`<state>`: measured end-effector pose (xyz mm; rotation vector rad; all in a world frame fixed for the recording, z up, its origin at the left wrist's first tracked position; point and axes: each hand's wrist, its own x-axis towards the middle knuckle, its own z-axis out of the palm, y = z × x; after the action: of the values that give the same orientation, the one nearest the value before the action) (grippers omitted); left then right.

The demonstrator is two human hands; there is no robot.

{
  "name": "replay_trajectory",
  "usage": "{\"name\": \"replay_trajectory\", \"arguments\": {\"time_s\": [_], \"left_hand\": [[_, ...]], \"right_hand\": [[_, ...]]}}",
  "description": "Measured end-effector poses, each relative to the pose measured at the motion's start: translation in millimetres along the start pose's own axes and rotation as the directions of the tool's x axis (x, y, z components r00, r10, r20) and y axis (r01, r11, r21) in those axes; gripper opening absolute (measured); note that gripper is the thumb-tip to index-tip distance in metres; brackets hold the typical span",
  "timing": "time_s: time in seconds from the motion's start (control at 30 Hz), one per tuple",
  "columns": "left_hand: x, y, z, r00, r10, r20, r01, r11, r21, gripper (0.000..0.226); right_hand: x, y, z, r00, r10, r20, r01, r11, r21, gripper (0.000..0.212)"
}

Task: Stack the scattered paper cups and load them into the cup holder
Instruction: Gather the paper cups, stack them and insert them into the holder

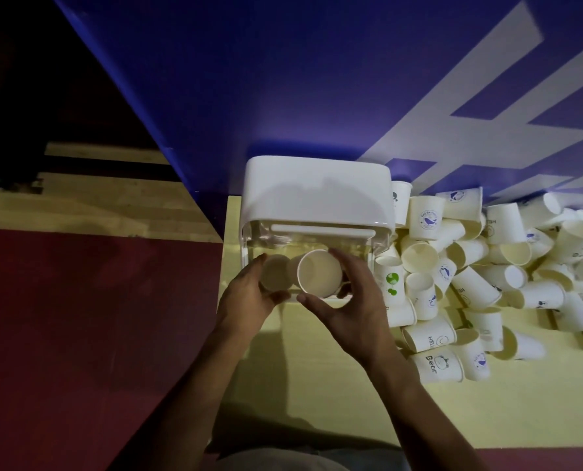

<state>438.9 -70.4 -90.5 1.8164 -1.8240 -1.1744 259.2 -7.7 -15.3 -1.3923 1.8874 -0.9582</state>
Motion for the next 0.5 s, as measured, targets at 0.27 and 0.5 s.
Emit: {"name": "replay_trajectory", "arguments": {"time_s": [0.27, 0.5], "left_hand": [[-8.5, -14.0, -15.3, 0.994, -0.107, 0.027, 0.11, 0.974, -0.196, 0.062], [0.7, -5.0, -16.6, 0.995, -0.101, 0.003, 0.1, 0.98, -0.169, 0.035]], "right_hand": [[20.9, 1.6, 38.4, 0.988, -0.082, 0.134, 0.088, 0.995, -0.039, 0.083], [36.5, 26.9, 65.4, 0.958, -0.002, 0.287, 0.059, 0.98, -0.189, 0.09]]}}
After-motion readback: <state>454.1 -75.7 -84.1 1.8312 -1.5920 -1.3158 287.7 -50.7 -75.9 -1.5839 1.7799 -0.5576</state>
